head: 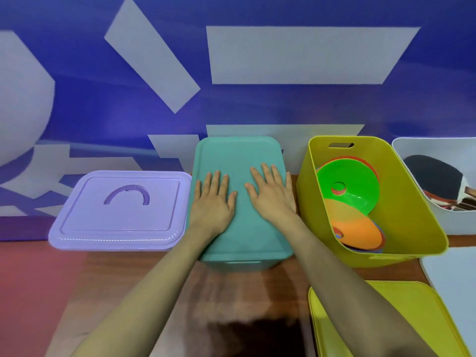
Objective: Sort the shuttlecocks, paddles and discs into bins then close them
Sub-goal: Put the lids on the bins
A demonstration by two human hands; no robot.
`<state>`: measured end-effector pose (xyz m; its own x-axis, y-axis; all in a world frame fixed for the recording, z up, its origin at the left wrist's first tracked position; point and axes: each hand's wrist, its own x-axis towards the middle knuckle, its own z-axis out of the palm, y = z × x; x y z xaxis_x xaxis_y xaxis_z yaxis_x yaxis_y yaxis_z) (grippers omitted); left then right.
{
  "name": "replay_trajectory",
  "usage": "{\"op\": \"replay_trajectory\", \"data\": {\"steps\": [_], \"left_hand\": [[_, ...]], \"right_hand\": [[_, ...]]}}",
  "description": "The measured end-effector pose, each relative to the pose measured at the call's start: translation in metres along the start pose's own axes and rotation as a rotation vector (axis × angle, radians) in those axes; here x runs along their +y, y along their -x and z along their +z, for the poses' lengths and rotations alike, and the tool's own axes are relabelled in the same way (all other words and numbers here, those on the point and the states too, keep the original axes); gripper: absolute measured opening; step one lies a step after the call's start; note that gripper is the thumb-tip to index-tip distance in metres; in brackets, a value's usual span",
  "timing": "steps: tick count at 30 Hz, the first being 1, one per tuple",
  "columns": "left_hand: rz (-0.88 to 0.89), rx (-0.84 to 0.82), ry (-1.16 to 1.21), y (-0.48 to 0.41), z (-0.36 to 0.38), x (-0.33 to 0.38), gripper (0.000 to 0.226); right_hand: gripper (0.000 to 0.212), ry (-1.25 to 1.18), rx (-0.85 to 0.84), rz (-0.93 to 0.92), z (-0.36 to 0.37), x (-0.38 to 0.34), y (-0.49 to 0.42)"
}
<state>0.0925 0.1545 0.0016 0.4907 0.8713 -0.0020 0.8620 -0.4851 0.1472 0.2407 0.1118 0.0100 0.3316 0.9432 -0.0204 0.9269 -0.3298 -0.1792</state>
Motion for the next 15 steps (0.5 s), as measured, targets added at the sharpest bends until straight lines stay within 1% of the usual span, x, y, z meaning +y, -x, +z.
{"op": "replay_trajectory", "data": {"steps": [2, 4, 6, 9, 10, 12, 15], "left_hand": [[0.011, -0.009, 0.018, -0.002, -0.002, -0.001, 0.057], [0.024, 0.009, 0.044, -0.001, -0.003, -0.001, 0.056], [0.031, 0.029, 0.098, -0.006, -0.004, -0.004, 0.056], [0.022, 0.004, 0.204, -0.015, -0.011, -0.007, 0.053], [0.014, 0.000, 0.236, -0.016, -0.016, -0.005, 0.052], [0.016, 0.047, 0.315, -0.012, -0.026, 0.008, 0.047], [0.112, 0.162, 0.470, 0.008, -0.042, 0.051, 0.041]], "right_hand": [[0.055, 0.010, 0.000, 0.018, 0.002, -0.003, 0.000], [0.055, -0.005, -0.001, 0.024, 0.001, -0.005, 0.000], [0.055, -0.067, -0.007, 0.018, -0.005, -0.003, -0.001], [0.048, -0.209, -0.014, -0.019, -0.018, 0.007, 0.004], [0.046, -0.246, 0.025, -0.036, -0.022, 0.012, 0.009], [0.042, -0.318, 0.148, -0.075, -0.033, 0.025, 0.022], [0.035, -0.411, 0.289, -0.105, -0.049, 0.054, 0.050]]}}
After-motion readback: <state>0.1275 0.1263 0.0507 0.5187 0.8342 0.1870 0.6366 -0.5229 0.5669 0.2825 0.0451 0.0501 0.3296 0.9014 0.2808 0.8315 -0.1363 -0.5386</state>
